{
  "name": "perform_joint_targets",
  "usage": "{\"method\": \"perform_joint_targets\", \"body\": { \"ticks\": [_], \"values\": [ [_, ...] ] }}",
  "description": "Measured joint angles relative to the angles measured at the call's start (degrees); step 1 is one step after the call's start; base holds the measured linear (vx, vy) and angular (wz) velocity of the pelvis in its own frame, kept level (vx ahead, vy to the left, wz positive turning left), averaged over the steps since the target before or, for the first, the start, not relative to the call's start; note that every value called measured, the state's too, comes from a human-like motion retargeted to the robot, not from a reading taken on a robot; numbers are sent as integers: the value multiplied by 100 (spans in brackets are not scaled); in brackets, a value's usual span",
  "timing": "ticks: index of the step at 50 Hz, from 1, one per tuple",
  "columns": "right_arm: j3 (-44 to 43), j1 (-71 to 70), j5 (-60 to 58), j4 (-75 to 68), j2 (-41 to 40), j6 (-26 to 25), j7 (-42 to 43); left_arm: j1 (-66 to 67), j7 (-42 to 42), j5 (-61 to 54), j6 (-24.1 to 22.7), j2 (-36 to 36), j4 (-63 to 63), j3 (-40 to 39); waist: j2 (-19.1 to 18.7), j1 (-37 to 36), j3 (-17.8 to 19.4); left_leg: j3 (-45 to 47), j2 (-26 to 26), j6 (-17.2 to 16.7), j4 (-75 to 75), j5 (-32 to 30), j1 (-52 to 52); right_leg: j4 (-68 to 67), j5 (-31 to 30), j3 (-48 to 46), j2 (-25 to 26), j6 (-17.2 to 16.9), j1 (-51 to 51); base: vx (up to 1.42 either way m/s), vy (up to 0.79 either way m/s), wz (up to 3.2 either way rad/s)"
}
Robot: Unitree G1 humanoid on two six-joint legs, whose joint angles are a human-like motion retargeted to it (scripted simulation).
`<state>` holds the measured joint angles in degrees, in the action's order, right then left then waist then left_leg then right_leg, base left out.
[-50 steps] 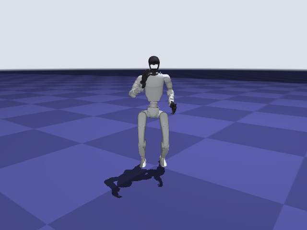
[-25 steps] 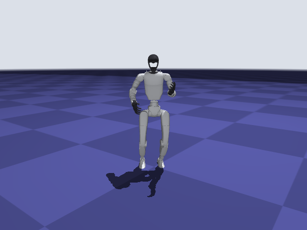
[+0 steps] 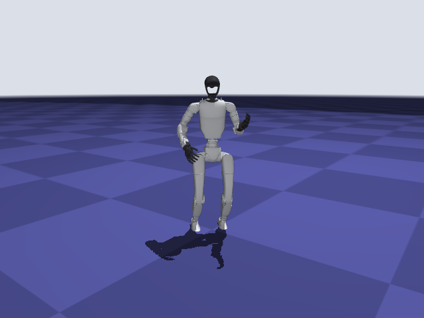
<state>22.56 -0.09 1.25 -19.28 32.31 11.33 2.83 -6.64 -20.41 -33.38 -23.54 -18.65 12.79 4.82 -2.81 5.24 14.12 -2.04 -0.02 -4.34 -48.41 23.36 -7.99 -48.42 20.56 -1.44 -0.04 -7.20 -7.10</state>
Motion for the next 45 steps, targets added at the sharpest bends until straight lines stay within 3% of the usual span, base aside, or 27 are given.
{"method": "perform_joint_targets", "body": {
  "ticks": [2,5,11,15,18,20,25,30,33,37,41,45],
  "values": [
    [22,-63,147,550,113,98,-92,333,52,159,77,-42,-634,152,52,136,-89,-22,-162,-102,321,-523,-25,-181,-408,132,-64,-194,-291,-3,6,29],
    [-64,-263,268,1589,333,261,-207,824,151,416,311,-140,-1687,388,125,331,-152,-25,-324,-92,561,-815,-90,-485,-664,267,-161,-320,-652,-3,6,14],
    [-637,-1018,-46,3521,411,571,417,1531,191,1522,689,-257,-3421,650,226,507,-56,148,-365,216,263,278,-218,-816,269,435,-222,-160,-940,0,1,0],
    [-896,-1311,-153,3945,163,595,1030,1820,244,1965,765,-97,-3941,732,169,302,-102,206,-208,-8,441,-113,-204,-195,48,331,-152,-57,-721,4,-5,-1],
    [-809,-1249,32,3888,60,643,1132,2000,385,1953,784,-64,-3742,827,153,160,-204,349,26,-262,468,-1059,-267,467,-705,289,-2,-259,-441,5,-8,22],
    [-705,-1153,137,3768,79,673,1093,2018,486,1865,776,-114,-3484,923,142,61,-242,397,142,-327,316,-1223,-353,731,-922,257,92,-346,-283,5,-7,28],
    [-292,-801,186,2800,357,541,796,1687,637,1644,630,-306,-2576,1109,121,-109,-226,480,368,-222,-458,-721,-535,728,-482,143,232,-196,-29,3,-6,39],
    [-4,-533,-20,707,403,235,578,772,219,1744,226,-492,-1211,905,75,-231,-64,572,575,-49,-1310,69,-655,362,406,4,293,131,139,0,-4,57],
    [-18,-317,-97,-440,100,179,662,242,-301,1579,-41,-382,-87,575,72,-276,-69,542,528,-4,-1363,112,-693,313,458,-105,234,229,146,-2,0,55],
    [-140,166,9,-736,-132,118,690,86,-670,1095,-324,-112,943,371,57,-270,-223,411,264,-24,-956,-212,-635,240,-38,-141,117,139,10,-4,4,50],
    [-187,325,178,-187,-101,187,585,430,-797,588,-341,134,832,333,73,-234,-277,310,15,91,-586,-157,-492,-46,-243,-67,37,15,-159,-3,7,32],
    [-314,-26,109,951,19,378,665,1163,-734,585,73,210,-763,348,86,-170,-150,214,-144,261,-627,610,-332,-426,534,41,13,49,-227,0,3,2]
  ]
}}
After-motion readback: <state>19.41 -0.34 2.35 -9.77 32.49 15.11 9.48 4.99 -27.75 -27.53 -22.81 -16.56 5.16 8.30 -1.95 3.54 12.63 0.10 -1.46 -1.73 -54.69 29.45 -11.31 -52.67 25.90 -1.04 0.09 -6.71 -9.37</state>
